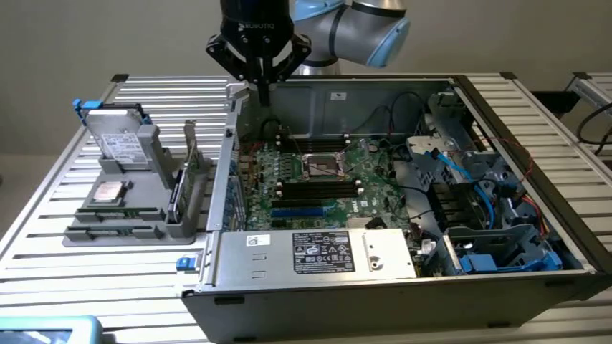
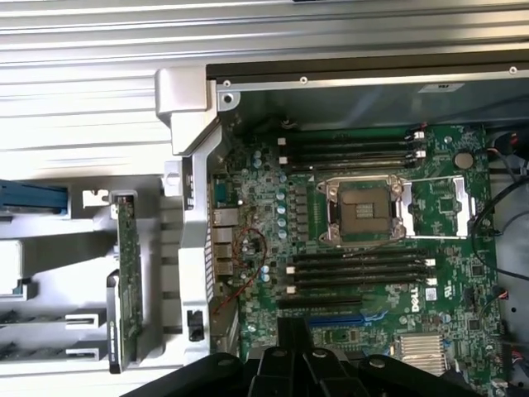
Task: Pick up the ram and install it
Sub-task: 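Reach for the ram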
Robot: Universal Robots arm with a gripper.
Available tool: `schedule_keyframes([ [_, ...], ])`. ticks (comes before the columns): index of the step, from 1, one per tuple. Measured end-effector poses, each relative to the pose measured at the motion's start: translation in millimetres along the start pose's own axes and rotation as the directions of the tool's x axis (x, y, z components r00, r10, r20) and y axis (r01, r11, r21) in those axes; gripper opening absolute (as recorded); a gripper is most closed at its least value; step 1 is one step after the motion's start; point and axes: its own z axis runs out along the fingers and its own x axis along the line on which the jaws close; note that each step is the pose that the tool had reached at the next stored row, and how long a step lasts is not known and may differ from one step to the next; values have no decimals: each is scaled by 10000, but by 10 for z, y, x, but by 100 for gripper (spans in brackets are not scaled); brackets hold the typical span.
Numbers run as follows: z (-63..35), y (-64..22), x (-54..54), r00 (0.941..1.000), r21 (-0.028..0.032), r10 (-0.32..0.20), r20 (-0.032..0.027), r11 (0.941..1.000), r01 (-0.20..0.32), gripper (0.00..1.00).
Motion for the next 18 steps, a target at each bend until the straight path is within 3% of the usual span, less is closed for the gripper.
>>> schedule_keyframes([
  [7, 10, -73, 170, 10000, 0, -1, 0, 10000, 1, 11],
  [18, 6, -159, 563, 10000, 0, -1, 0, 10000, 1, 11],
])
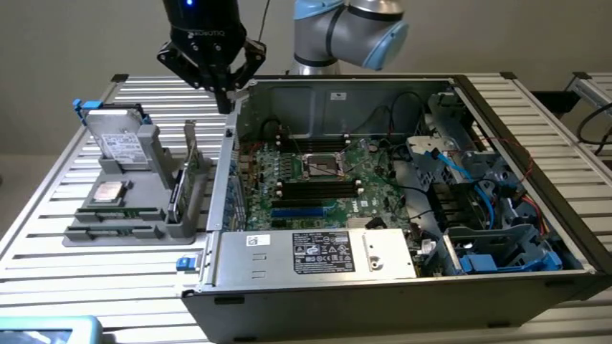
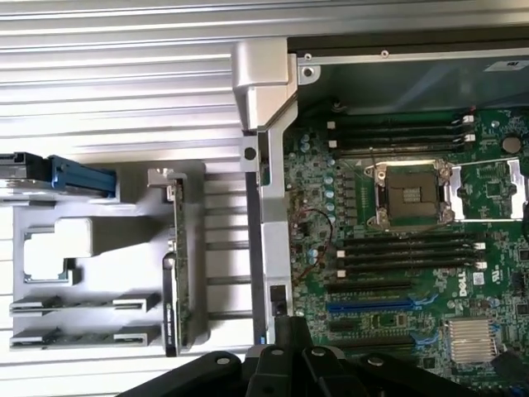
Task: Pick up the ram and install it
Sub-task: 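Reach for the ram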
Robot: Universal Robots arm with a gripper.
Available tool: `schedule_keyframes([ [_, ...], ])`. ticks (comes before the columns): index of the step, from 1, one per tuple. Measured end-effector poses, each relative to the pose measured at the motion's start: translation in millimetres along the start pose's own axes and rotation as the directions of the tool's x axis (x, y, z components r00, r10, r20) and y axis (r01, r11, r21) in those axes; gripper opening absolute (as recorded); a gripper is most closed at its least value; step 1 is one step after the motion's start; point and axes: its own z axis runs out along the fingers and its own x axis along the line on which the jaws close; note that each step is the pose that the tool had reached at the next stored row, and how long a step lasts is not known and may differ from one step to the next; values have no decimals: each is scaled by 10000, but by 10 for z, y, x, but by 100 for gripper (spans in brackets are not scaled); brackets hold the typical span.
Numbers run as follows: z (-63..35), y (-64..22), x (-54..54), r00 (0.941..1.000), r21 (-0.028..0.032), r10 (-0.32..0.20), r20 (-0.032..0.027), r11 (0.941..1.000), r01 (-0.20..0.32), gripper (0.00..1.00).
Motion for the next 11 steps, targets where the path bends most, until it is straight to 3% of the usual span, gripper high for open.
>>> schedule_keyframes([
  [11, 3, -126, 435, 10000, 1, 0, 0, 10000, 0, 11],
])
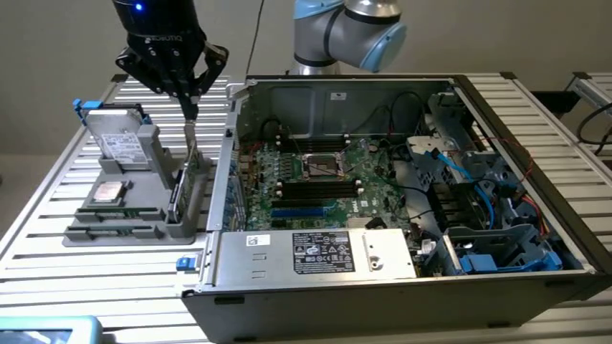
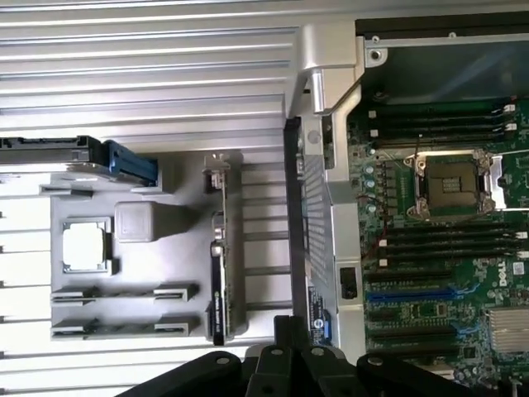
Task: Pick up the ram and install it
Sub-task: 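Reach for the ram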
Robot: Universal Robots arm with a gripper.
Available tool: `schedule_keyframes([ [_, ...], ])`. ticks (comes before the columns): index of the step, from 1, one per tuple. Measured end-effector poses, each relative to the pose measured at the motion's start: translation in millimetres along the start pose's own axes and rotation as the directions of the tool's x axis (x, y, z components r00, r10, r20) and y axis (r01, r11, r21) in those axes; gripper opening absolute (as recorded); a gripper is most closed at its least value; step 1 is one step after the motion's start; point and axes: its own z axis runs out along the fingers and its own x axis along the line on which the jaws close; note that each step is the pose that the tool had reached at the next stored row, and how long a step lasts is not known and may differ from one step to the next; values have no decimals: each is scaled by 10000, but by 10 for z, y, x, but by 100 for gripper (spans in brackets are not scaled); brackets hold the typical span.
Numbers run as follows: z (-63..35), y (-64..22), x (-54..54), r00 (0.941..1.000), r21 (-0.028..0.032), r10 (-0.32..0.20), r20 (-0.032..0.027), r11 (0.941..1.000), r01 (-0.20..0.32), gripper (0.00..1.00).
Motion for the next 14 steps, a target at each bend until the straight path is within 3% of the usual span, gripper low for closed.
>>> schedule_keyframes([
  [8, 57, -80, 244, 10000, -1, 0, 1, 10000, 0, 11],
  [14, 81, -197, 394, 10000, -1, 0, 0, 10000, 0, 11],
])
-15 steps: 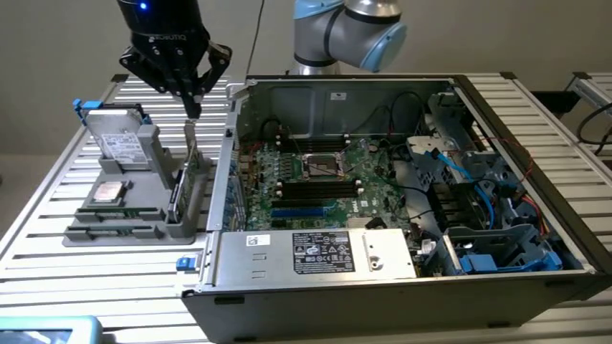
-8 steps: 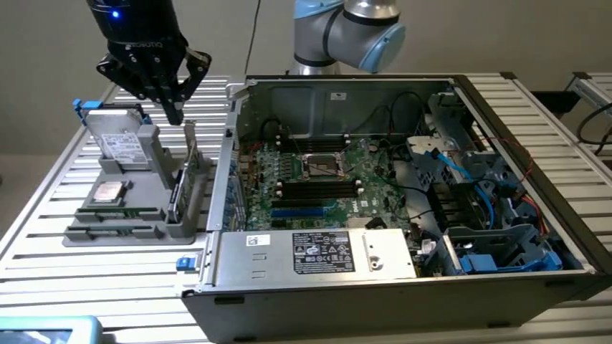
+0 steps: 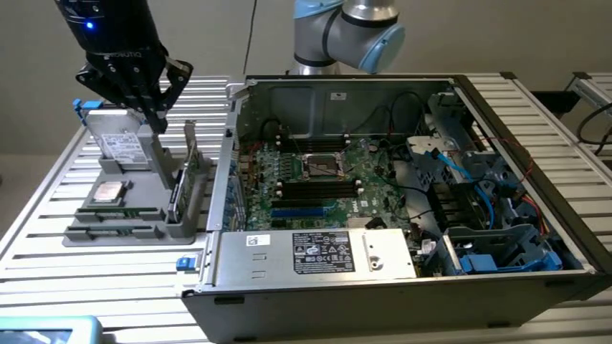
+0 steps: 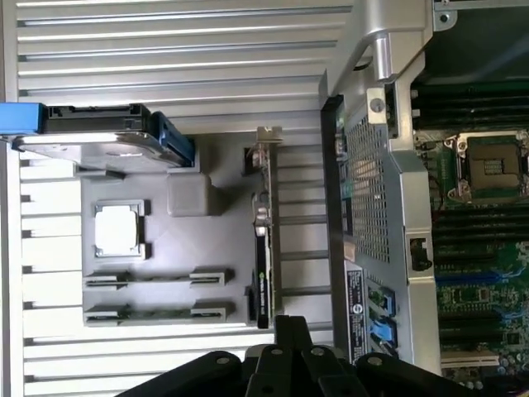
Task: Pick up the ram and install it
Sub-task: 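Reach for the ram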
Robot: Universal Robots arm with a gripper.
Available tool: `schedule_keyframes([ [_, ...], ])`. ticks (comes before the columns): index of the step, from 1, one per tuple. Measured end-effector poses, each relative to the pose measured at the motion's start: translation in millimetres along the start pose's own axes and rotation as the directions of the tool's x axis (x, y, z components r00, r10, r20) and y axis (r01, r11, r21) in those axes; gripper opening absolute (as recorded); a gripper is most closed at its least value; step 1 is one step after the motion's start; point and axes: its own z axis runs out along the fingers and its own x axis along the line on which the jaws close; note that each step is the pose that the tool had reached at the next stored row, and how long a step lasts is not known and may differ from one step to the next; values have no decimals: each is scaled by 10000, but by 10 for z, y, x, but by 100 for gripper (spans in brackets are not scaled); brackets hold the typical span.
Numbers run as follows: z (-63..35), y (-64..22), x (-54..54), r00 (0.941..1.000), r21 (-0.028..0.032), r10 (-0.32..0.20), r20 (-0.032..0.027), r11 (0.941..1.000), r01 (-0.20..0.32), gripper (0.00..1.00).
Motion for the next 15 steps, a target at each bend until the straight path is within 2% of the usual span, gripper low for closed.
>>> schedule_keyframes([
  [3, 13, -61, 82, 10000, 2, 1, -15, 10000, -1, 11],
  [8, 51, -141, 214, 9999, 11, 5, -127, 10000, -5, 11],
  [13, 85, -164, 430, 9997, 18, 11, -243, 10000, -11, 11],
  [15, 92, -171, 520, 9996, 21, 10, -272, 10000, -10, 11],
])
